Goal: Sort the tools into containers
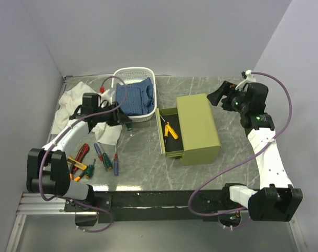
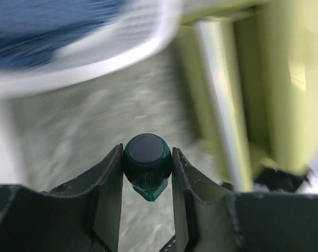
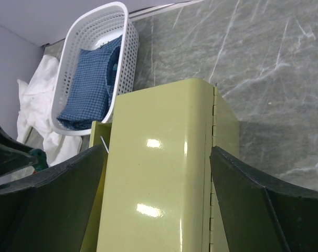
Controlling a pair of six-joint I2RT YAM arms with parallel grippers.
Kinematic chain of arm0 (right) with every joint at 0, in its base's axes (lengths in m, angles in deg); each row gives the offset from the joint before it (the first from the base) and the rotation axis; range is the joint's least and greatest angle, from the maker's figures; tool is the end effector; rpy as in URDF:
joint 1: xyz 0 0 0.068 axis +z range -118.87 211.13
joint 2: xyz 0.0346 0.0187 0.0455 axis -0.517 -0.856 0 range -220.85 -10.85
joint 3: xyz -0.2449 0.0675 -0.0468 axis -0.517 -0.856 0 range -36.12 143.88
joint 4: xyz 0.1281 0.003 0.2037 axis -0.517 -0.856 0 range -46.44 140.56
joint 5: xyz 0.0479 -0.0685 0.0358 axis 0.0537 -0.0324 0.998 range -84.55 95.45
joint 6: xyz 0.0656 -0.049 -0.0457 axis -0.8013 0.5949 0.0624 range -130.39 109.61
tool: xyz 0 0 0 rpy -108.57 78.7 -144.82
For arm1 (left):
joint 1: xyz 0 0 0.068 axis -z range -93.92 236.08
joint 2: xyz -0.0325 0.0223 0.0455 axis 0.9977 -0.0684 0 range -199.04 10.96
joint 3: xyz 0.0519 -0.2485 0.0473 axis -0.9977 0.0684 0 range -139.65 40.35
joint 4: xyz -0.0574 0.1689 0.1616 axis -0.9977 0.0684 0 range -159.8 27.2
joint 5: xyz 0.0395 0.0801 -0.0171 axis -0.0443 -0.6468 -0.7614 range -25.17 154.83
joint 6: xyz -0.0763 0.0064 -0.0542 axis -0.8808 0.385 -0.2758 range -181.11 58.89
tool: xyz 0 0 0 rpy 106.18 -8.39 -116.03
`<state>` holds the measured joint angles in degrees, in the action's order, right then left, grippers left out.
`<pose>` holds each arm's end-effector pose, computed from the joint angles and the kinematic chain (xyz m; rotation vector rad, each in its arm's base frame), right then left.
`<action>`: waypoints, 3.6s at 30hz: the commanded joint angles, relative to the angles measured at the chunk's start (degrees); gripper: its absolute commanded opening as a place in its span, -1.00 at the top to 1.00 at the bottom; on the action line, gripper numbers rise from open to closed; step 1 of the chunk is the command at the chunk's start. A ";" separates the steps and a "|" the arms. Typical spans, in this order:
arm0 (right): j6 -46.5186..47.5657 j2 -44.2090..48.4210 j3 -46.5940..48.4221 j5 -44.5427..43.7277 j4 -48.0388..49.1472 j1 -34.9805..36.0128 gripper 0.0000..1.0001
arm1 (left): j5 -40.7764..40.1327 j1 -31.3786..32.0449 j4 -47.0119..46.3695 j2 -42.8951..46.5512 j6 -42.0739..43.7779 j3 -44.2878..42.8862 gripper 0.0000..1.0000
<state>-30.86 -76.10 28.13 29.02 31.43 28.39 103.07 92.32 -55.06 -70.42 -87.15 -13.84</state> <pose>0.2830 0.0203 0.3436 0.1121 1.9345 0.6018 0.3052 -0.0860 0.2174 -0.0452 2.3332 -1.0538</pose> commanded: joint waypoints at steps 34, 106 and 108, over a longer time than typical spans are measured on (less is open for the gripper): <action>3.06 1.80 -4.57 -0.98 2.17 -1.56 -0.77 | -1.29 15.39 2.64 -10.03 13.03 -21.14 -0.48; 3.51 0.65 -6.15 -2.22 1.82 -3.59 -0.76 | 18.00 19.25 -9.72 -25.40 -7.53 -36.70 0.98; 3.51 0.65 -6.24 -2.22 1.82 -3.67 -0.76 | 19.06 19.42 -10.26 -25.23 -8.05 -35.63 0.98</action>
<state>-28.43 -77.26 22.18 27.47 31.93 25.24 115.20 110.92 -61.18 -96.34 -93.95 -48.81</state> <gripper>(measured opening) 0.881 0.055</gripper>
